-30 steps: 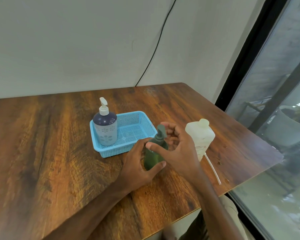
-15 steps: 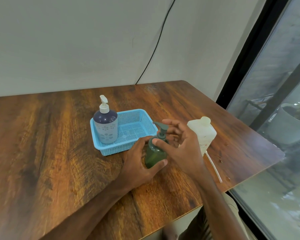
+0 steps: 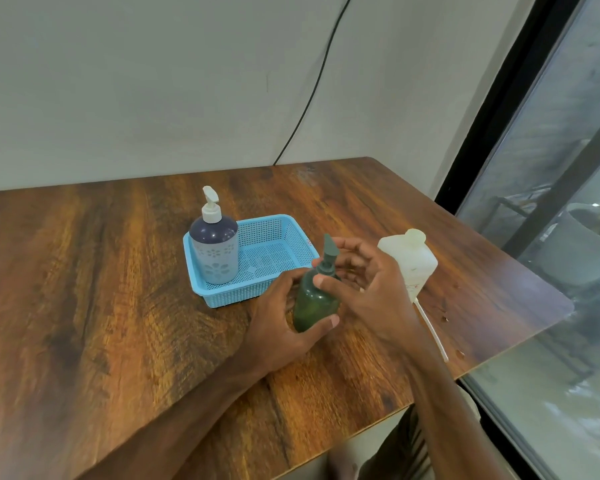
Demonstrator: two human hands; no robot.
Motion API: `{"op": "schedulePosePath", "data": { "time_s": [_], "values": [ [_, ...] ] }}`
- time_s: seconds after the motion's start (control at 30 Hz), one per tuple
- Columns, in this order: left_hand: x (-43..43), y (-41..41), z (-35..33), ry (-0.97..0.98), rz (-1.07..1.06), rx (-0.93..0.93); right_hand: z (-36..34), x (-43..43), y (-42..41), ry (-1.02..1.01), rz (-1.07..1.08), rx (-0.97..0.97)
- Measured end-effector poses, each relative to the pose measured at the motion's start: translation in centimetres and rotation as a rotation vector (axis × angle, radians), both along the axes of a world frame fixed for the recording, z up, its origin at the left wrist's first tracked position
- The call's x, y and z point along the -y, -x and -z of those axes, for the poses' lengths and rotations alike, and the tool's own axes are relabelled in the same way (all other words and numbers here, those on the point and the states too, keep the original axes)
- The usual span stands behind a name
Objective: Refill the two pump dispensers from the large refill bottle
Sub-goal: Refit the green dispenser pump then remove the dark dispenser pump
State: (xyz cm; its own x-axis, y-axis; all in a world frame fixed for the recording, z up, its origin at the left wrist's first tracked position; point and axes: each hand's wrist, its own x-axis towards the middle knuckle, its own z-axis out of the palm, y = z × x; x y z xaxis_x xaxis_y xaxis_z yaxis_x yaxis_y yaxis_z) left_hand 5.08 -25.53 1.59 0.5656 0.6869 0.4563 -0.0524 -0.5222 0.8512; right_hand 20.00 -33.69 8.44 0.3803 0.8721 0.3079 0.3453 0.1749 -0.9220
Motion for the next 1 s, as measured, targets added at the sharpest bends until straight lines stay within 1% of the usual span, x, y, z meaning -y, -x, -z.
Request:
{"op": "schedulePosePath", "data": {
  "time_s": [0.07,0.1,0.2,0.27,0.4,0.5,0.57,0.63,0.7,0.77,0.83,0.9,1.0],
  "values": [
    [-0.1,0.0,0.0,-0.01,0.001,-0.013,0.2,-0.3,0.3,-0.009,0.087,0.065],
    [-0.1,0.0,0.1,-0.005,0.005,-0.014,0.3,-0.4,0.4,0.0,0.087,0.078],
    [-0.1,0.0,0.2,0.029,0.014,-0.001,0.1,-0.1,-0.1,0.051,-0.08,-0.026],
    [-0.1,-0.1,0.4,0.033,0.015,0.002,-0.4,0.2,-0.8,0.067,-0.131,-0.032],
    [-0.3,-0.2,0.8,-0.04,0.016,-0.037,0.1,-0.4,-0.2,0.026,-0.009,0.098],
    [-0.3,-0.2,0.7,-0.026,0.025,-0.048,0.5,-0.5,0.4,0.004,0.035,0.133],
    [-0.3,-0.2,0.7,-0.005,0.041,-0.056,0.1,-0.2,-0.4,0.052,-0.037,0.143],
    [-0.4,-0.2,0.8,0.016,0.067,-0.061,-0.1,0.0,-1.0,0.093,-0.144,0.101],
    [-0.4,-0.2,0.7,0.034,0.075,-0.055,-0.2,0.0,-1.2,0.093,-0.166,0.044],
    [-0.3,-0.2,0.7,0.025,0.071,-0.055,-0.2,0.0,-0.8,0.081,-0.123,0.017],
    [-0.2,-0.2,0.6,-0.011,0.058,-0.066,0.2,0.1,-0.3,0.058,-0.046,0.042],
    [0.0,-0.1,0.4,-0.054,0.043,-0.083,1.1,0.3,0.5,0.016,0.088,0.094],
    [0.0,-0.1,0.4,-0.111,0.021,-0.099,2.6,0.2,2.4,-0.069,0.249,0.069]
  ]
}}
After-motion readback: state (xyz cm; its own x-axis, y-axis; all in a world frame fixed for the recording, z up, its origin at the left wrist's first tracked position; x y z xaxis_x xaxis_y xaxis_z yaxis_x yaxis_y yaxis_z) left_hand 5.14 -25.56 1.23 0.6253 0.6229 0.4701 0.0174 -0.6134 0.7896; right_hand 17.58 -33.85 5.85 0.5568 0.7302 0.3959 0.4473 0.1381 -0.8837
